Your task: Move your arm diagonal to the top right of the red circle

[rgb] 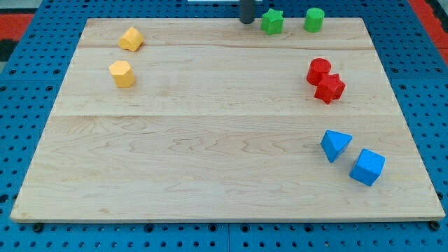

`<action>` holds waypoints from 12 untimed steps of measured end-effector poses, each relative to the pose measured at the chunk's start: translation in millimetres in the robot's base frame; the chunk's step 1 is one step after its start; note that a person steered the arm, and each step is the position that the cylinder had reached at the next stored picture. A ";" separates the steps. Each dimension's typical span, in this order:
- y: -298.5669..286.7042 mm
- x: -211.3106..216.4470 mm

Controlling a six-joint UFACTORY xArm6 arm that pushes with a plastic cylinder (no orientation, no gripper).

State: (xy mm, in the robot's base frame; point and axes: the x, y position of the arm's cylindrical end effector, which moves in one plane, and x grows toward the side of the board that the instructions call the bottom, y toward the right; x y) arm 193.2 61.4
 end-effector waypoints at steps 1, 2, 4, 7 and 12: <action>61.1 26.7; 116.5 82.6; 214.8 60.9; 142.8 39.9; 109.2 110.2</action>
State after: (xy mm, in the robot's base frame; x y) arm 303.4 170.7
